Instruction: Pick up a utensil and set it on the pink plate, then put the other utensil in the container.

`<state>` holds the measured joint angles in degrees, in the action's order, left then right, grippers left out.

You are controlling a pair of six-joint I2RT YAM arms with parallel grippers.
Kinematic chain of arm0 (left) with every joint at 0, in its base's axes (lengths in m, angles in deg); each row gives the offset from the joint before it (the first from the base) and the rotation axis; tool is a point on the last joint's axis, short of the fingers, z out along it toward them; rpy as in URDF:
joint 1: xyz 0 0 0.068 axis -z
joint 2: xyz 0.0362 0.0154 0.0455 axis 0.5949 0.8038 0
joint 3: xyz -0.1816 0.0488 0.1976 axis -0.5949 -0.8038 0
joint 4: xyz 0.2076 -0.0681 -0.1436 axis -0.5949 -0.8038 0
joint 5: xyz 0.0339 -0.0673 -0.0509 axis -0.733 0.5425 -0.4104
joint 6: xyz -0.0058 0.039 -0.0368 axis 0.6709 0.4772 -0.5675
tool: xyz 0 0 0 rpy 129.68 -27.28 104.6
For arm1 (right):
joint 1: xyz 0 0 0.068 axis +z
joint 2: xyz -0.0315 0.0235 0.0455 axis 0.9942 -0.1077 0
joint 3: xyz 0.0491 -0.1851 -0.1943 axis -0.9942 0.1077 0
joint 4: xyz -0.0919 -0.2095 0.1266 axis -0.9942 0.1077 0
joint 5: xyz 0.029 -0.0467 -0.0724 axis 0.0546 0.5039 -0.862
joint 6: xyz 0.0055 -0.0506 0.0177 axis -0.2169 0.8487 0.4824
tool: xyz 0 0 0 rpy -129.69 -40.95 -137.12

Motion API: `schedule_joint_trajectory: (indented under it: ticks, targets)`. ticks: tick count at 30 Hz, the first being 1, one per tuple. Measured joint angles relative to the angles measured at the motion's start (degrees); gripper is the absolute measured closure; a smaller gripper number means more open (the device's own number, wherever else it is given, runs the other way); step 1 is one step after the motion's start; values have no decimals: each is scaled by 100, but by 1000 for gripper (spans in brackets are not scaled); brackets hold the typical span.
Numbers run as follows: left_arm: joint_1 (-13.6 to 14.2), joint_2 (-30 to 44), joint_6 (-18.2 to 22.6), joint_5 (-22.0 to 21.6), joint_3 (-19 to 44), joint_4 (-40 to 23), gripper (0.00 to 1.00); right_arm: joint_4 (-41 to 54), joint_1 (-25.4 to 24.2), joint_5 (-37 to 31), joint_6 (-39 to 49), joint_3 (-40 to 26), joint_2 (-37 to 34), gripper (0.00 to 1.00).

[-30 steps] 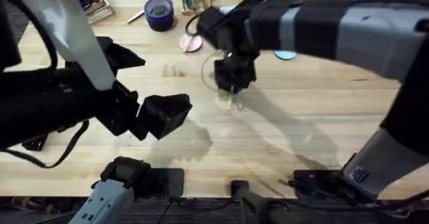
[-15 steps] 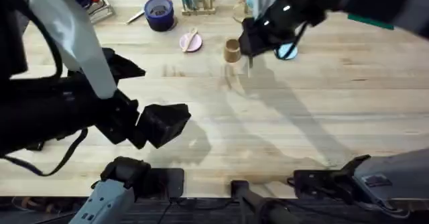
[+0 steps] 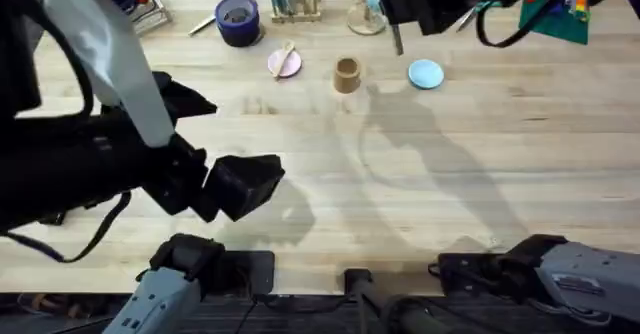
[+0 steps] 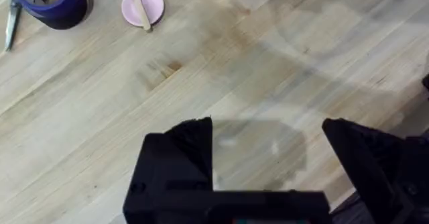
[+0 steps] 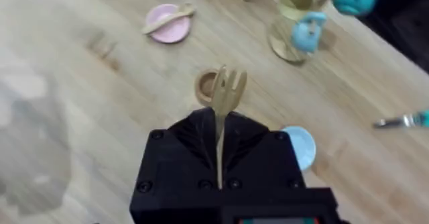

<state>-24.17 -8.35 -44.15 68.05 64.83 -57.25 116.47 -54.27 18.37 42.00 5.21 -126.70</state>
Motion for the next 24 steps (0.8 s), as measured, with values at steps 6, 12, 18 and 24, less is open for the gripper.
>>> schedule_joint_trajectory:
  ticks: [6,12,18,24]
  targets:
    - [0,0,-1,0,0,0,7,-6,-562,1254,806,0,62,970]
    - [0,0,0,0,0,0,8,-9,-1304,2530,1547,0,62,971]
    - [0,0,0,0,0,22,7,-22,-1930,3829,2336,0,59,971]
    - [0,0,0,0,0,22,7,-155,-2325,5074,2977,0,-163,971]
